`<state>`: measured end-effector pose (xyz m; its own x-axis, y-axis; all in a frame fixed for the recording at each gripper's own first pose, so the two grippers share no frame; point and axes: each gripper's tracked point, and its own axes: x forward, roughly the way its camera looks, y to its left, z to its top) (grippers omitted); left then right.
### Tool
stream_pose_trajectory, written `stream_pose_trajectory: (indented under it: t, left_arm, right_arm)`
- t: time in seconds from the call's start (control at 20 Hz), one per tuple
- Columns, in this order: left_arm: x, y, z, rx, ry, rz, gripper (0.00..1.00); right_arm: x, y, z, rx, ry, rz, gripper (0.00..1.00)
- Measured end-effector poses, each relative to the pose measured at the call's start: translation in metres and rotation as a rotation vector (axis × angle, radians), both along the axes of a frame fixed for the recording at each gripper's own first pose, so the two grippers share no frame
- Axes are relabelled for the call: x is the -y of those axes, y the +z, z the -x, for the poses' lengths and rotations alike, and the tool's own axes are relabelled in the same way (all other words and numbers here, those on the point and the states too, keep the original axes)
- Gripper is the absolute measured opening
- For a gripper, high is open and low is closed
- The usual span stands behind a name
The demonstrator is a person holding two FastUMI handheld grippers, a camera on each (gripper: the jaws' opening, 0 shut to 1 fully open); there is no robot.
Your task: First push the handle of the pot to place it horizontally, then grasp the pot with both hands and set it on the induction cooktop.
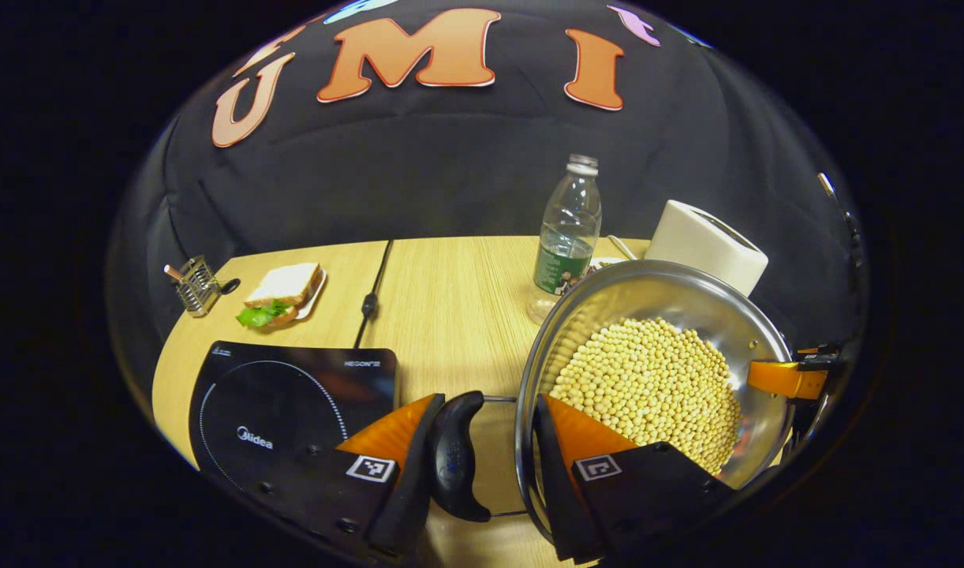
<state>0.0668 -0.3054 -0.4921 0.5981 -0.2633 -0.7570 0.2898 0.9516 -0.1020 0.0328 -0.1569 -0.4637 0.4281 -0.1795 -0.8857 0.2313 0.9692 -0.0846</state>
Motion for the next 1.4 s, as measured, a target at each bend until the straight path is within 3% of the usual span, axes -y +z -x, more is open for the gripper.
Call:
stream_pose_trajectory:
  t: [0.35,0.4,0.55,0.65,0.7,0.85,0.9,0.95,1.0,1.1,1.3,1.4]
  left_arm:
    - [-0.058,0.045,0.003,0.04,0.031,-0.005,0.69]
    - [-0.069,0.049,0.003,0.043,0.039,-0.008,0.69]
    - [-0.102,0.06,0.004,0.054,0.064,-0.019,0.68]
    - [-0.126,0.064,0.004,0.06,0.078,-0.026,0.68]
    - [-0.136,0.066,0.004,0.062,0.082,-0.032,0.68]
    - [-0.169,0.074,0.005,0.065,0.102,-0.049,0.65]
    - [-0.18,0.078,0.004,0.07,0.111,-0.054,0.65]
    - [-0.191,0.082,0.005,0.075,0.12,-0.062,0.68]
    - [-0.199,0.083,0.005,0.077,0.128,-0.068,0.65]
    - [-0.22,0.082,0.003,0.071,0.149,-0.079,0.71]
    - [-0.259,0.084,0.002,0.061,0.193,-0.102,0.65]
    - [-0.278,0.084,0.002,0.061,0.216,-0.119,0.68]
  right_arm:
    - [-0.015,0.033,0.006,0.062,0.049,-0.012,0.62]
    - [-0.014,0.032,0.005,0.066,0.057,-0.017,0.58]
    - [-0.01,0.025,0.004,0.077,0.087,-0.029,0.62]
    - [-0.009,0.024,0.0,0.083,0.107,-0.037,0.58]
    - [-0.009,0.022,-0.003,0.085,0.115,-0.039,0.62]
    - [-0.007,0.021,-0.006,0.09,0.148,-0.052,0.62]
    - [-0.007,0.018,-0.009,0.091,0.158,-0.06,0.58]
    - [-0.007,0.013,-0.011,0.093,0.168,-0.067,0.62]
    - [-0.007,0.011,-0.013,0.095,0.179,-0.072,0.62]
    - [-0.008,0.008,-0.018,0.094,0.205,-0.078,0.62]
    - [-0.008,0.002,-0.028,0.088,0.253,-0.1,0.62]
    - [-0.004,0.002,-0.032,0.082,0.271,-0.118,0.62]
